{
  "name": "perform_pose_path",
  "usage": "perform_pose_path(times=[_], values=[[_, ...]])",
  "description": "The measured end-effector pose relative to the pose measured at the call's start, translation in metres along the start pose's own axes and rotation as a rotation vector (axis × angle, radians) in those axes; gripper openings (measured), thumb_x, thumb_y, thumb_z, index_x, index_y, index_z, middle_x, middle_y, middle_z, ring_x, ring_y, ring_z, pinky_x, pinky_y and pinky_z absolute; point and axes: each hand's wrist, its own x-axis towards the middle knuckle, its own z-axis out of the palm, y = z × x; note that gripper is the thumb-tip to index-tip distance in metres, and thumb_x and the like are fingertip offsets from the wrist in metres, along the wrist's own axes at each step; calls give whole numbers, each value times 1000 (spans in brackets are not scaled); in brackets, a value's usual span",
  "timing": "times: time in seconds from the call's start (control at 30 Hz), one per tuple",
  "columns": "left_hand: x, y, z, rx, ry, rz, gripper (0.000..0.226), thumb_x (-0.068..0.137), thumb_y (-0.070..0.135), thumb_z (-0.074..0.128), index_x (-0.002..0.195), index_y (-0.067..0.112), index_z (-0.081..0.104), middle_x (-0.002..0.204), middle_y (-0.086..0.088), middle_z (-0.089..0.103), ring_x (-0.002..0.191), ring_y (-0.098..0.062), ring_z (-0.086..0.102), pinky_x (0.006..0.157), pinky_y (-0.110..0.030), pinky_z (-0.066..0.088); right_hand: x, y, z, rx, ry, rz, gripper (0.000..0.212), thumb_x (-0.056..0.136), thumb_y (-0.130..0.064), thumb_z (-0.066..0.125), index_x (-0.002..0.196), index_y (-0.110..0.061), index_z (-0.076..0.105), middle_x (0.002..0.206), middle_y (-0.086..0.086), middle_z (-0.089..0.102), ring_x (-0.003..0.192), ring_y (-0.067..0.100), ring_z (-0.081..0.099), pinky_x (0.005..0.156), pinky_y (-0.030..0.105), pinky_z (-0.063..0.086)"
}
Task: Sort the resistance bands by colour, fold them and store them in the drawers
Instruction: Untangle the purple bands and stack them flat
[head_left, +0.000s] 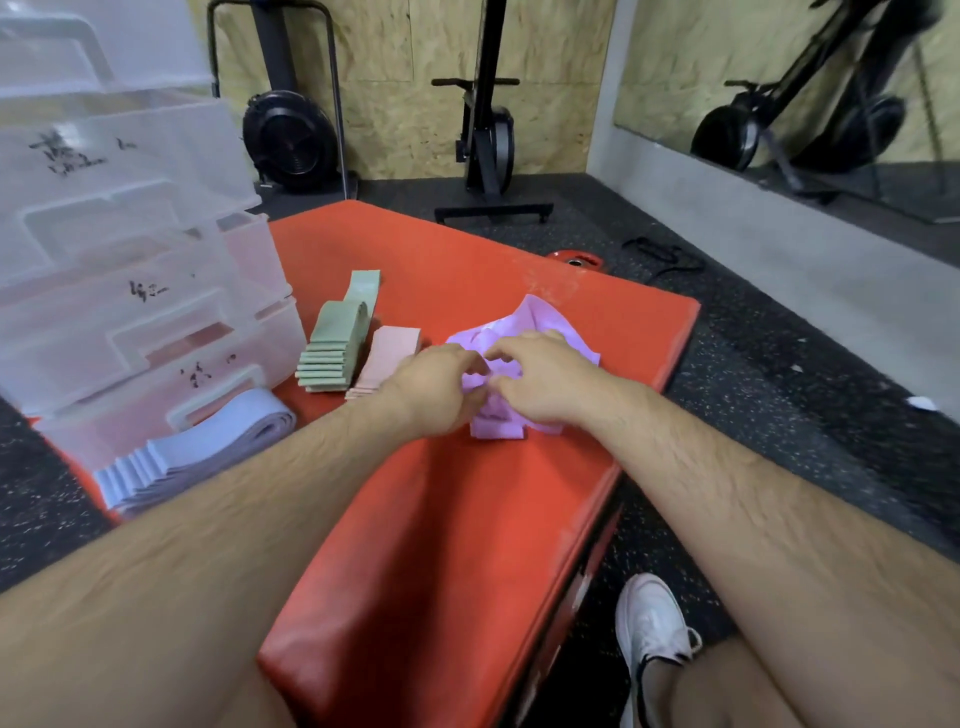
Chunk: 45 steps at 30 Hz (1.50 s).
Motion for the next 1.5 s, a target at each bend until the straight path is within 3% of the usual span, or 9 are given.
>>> perform_pose_path(times=[0.17,0.43,0.5,0.67,0.87,1.0,1.17,1.3,1.5], values=[[1,14,14,-39,-135,44,58,81,54,73,130,28,58,112,2,53,99,-18,58,93,-30,46,-19,41,-13,14,-71,28,50,80,-32,74,129,-28,62,128,-10,61,100,7,53,86,24,43],[-4,24,12,-135,-153,15,48,82,46,77,123,29,60,97,10,60,88,-12,59,76,-20,43,-24,53,-6,15,-102,27,36,84,-19,71,118,-29,65,100,-12,57,93,13,55,76,26,43],[-5,28,10,-266,-124,-38,41,86,41,74,122,29,58,101,7,61,80,-10,58,70,-16,44,-19,52,-9,79,-62,15,28,85,-13,66,110,-27,68,87,-15,57,86,12,57,72,23,42],[0,31,6,-436,-6,-90,65,85,47,73,141,31,44,121,1,54,92,-17,60,82,-28,49,-14,39,-33,391,100,21,27,84,-2,61,94,-24,73,85,-3,69,71,9,59,68,27,49],[-3,46,-16,-654,223,65,26,91,25,70,115,27,60,110,7,65,85,-13,66,73,-29,55,-16,16,-55,760,281,6,20,89,0,64,95,-17,72,83,-4,70,69,7,63,69,25,56],[-6,53,-33,-720,392,60,13,92,12,63,103,19,67,92,11,70,74,0,63,59,-10,45,-23,9,-65,802,351,-59,18,92,-4,64,103,-17,71,82,-4,68,68,11,62,66,27,57],[-7,51,-42,-724,441,60,6,94,23,66,91,29,65,79,25,63,72,6,55,57,-9,40,-31,2,-79,1017,425,-138,18,92,-3,67,101,-18,71,79,-4,68,63,9,59,63,24,53],[-6,46,-36,-666,438,4,5,94,22,65,89,24,66,83,12,66,65,2,51,62,-14,41,-40,-3,-91,1236,448,-208,19,92,-2,67,105,-13,72,82,-4,68,70,12,59,61,25,50],[-7,52,-47,-812,505,-31,11,95,19,62,87,23,68,76,12,66,68,3,55,64,-9,42,-42,5,-85,749,377,81,23,86,0,56,95,-15,71,62,-6,66,53,0,62,59,25,48]])
